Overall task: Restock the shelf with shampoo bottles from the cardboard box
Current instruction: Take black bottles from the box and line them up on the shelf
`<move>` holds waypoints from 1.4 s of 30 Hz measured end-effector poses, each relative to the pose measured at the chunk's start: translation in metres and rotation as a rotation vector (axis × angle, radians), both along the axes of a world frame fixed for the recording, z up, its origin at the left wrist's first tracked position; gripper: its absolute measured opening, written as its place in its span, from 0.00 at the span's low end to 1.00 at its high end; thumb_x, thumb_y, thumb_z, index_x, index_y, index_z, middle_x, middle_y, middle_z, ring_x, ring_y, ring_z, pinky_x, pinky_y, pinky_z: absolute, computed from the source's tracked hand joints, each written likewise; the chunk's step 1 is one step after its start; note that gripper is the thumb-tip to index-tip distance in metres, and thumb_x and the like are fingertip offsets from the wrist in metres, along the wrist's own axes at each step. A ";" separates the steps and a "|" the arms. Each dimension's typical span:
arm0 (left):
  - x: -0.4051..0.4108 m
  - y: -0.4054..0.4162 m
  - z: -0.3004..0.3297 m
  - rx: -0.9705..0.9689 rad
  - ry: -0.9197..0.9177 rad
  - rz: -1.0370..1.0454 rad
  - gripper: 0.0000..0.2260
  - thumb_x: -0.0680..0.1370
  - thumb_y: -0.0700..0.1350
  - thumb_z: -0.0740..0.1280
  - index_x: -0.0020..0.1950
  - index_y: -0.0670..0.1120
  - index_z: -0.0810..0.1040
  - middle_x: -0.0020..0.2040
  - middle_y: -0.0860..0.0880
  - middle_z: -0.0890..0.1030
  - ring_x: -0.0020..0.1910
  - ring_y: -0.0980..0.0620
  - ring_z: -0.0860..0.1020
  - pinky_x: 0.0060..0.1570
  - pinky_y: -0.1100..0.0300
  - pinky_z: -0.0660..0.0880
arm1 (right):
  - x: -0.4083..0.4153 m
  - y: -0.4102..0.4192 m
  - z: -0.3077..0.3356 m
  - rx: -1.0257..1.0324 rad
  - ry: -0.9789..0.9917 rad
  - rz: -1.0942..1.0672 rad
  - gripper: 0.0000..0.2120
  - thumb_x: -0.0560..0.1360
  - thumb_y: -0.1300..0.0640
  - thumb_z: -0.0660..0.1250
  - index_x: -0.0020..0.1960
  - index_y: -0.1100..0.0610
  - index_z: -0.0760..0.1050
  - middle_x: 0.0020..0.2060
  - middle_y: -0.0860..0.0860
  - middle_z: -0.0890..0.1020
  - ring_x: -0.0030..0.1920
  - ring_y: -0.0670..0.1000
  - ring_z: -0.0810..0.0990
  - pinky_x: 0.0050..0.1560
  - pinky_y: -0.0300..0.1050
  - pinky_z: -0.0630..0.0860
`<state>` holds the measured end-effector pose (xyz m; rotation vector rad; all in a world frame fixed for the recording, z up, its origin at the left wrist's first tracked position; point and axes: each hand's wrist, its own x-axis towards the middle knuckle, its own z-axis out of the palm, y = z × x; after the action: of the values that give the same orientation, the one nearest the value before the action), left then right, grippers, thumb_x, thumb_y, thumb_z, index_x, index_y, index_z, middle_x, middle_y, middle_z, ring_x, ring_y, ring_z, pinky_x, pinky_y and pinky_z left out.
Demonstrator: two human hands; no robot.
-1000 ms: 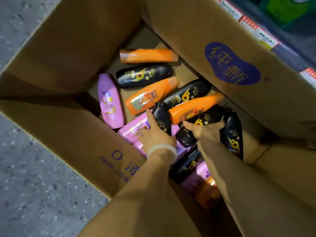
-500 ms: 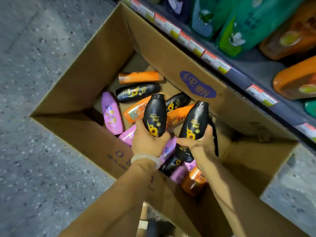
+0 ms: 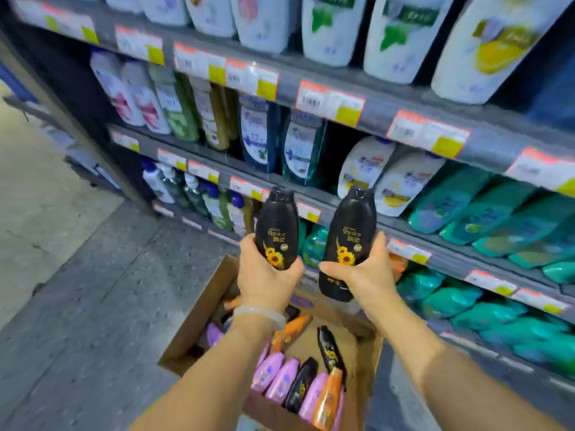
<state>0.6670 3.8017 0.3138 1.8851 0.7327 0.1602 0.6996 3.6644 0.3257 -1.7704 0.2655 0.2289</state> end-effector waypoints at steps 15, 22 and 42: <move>-0.017 -0.136 0.341 0.039 -0.453 -0.342 0.23 0.67 0.47 0.75 0.51 0.52 0.62 0.48 0.47 0.76 0.46 0.46 0.78 0.45 0.50 0.77 | -0.068 -0.139 0.339 0.028 -0.461 -0.247 0.38 0.61 0.67 0.78 0.64 0.54 0.62 0.46 0.44 0.74 0.46 0.46 0.77 0.51 0.48 0.75; -0.075 -0.280 0.404 -0.053 -0.547 -0.513 0.22 0.68 0.44 0.74 0.50 0.50 0.62 0.41 0.51 0.74 0.38 0.51 0.75 0.32 0.61 0.69 | -0.147 -0.281 0.396 -0.065 -0.556 -0.454 0.37 0.59 0.64 0.79 0.59 0.49 0.62 0.51 0.50 0.75 0.51 0.53 0.77 0.50 0.48 0.75; -0.173 -0.601 0.447 -0.179 -0.540 -0.780 0.23 0.66 0.48 0.74 0.51 0.53 0.62 0.46 0.52 0.74 0.41 0.54 0.76 0.35 0.65 0.69 | -0.292 -0.599 0.433 -0.099 -0.511 -0.704 0.33 0.59 0.72 0.77 0.57 0.53 0.66 0.47 0.54 0.80 0.46 0.54 0.80 0.45 0.50 0.77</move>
<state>0.4940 3.2002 0.7603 1.7129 -0.3550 0.0913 0.4071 3.0657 0.7588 -1.6603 0.5091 -0.7389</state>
